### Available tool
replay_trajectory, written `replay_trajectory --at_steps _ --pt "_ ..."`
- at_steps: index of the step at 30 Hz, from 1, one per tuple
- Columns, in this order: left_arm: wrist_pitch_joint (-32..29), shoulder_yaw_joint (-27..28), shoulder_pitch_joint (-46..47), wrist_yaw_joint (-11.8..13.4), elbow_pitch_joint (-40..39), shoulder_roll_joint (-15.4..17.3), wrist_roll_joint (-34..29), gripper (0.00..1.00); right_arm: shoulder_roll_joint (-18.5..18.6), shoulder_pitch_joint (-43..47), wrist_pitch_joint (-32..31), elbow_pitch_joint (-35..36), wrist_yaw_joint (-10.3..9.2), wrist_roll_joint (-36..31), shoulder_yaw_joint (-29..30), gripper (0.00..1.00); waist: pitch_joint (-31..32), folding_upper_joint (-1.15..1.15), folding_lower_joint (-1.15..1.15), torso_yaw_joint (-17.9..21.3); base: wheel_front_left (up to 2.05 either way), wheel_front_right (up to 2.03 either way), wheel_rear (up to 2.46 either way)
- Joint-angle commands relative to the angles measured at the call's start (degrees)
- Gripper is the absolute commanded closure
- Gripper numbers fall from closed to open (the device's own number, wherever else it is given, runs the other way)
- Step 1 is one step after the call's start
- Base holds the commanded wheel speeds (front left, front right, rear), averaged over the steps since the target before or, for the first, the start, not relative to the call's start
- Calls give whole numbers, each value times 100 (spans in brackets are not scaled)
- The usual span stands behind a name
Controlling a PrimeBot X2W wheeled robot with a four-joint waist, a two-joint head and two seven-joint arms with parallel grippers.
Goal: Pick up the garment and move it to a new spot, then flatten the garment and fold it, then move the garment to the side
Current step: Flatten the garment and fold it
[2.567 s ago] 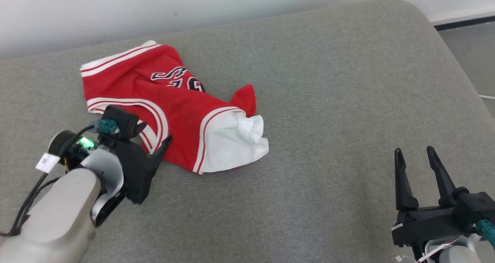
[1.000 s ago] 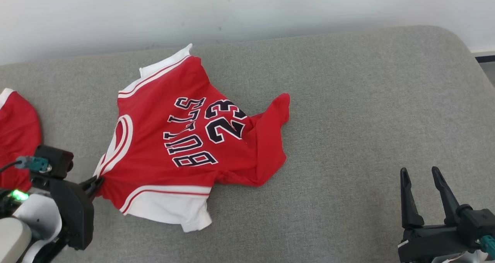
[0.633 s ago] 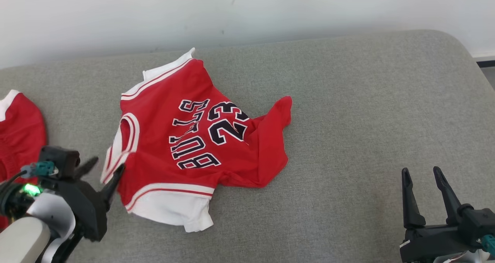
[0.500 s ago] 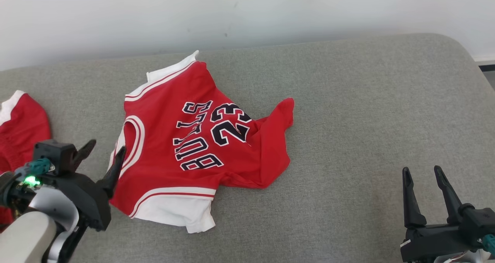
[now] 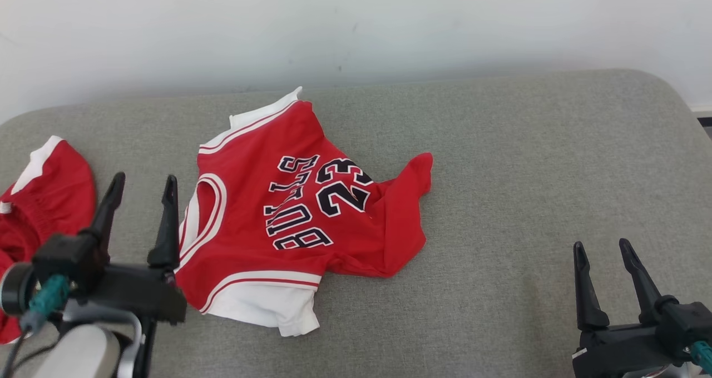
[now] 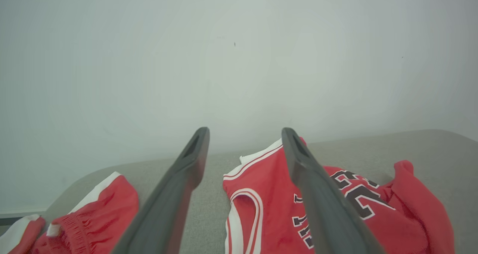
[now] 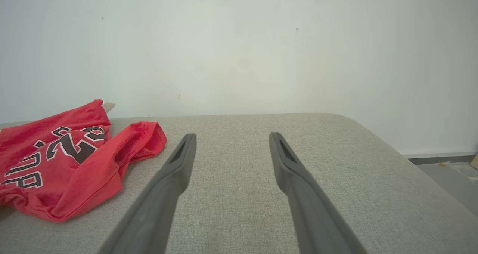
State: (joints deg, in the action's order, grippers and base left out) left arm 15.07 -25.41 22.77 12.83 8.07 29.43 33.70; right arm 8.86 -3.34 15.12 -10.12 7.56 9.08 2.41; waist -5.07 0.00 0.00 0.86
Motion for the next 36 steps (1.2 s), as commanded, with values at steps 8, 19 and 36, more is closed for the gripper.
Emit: replay_trajectory --at_steps 8,19,36 --pt "9 1153 -1161 -322 -570 -894 -1052 0 55 104 4 72 -15 5 -93 0 144 0 0 -139 0 0 0" --pt "10 2294 -2045 -866 -703 -1880 -1902 0 42 200 4 43 -15 47 -205 0 266 0 0 -222 0 0 0" --pt "10 2829 -2252 -1411 -592 -2564 -2630 0 72 120 4 -107 -15 327 -326 0 44 0 0 -323 0 0 0"
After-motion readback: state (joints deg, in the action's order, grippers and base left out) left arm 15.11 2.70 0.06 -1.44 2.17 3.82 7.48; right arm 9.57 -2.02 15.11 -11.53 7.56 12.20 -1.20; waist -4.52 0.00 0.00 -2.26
